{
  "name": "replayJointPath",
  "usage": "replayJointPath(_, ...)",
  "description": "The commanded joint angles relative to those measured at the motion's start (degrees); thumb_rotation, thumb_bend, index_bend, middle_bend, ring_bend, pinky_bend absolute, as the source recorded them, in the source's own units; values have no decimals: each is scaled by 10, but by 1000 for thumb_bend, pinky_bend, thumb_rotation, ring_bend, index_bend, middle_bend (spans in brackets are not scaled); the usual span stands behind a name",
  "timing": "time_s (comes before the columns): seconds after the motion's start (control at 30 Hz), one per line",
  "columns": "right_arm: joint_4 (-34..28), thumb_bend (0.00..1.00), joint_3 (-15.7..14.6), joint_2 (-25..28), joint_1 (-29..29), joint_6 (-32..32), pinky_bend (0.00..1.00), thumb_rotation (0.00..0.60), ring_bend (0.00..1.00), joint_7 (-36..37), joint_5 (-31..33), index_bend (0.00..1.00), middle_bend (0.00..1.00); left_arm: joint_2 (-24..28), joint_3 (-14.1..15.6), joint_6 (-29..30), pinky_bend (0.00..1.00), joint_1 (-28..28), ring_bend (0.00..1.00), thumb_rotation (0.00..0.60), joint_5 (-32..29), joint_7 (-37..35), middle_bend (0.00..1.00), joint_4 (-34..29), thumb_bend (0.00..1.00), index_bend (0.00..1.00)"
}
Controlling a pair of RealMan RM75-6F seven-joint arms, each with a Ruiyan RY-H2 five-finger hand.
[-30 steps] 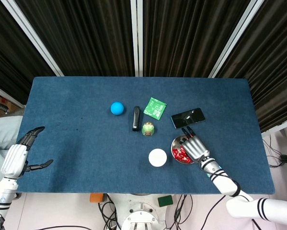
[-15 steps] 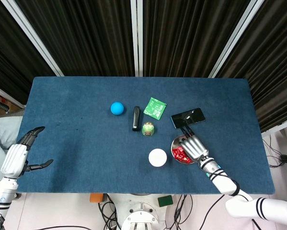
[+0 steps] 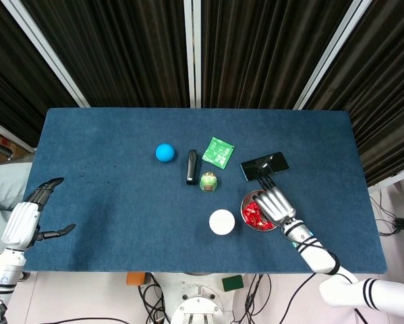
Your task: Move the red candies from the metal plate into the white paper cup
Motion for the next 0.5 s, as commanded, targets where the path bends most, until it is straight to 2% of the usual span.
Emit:
replayJointPath(0.03, -7, 473, 3, 6, -1, 5, 0, 600, 27, 2, -4, 754, 573, 0, 0, 0, 245, 0, 120, 600, 0, 0, 119, 0, 93, 104)
replayJointPath(0.5, -76, 475, 24, 53, -7, 49, 0, 600, 38, -3, -38, 788, 596, -4, -1, 1, 245, 0, 120, 600, 1, -5, 119, 5, 92, 104)
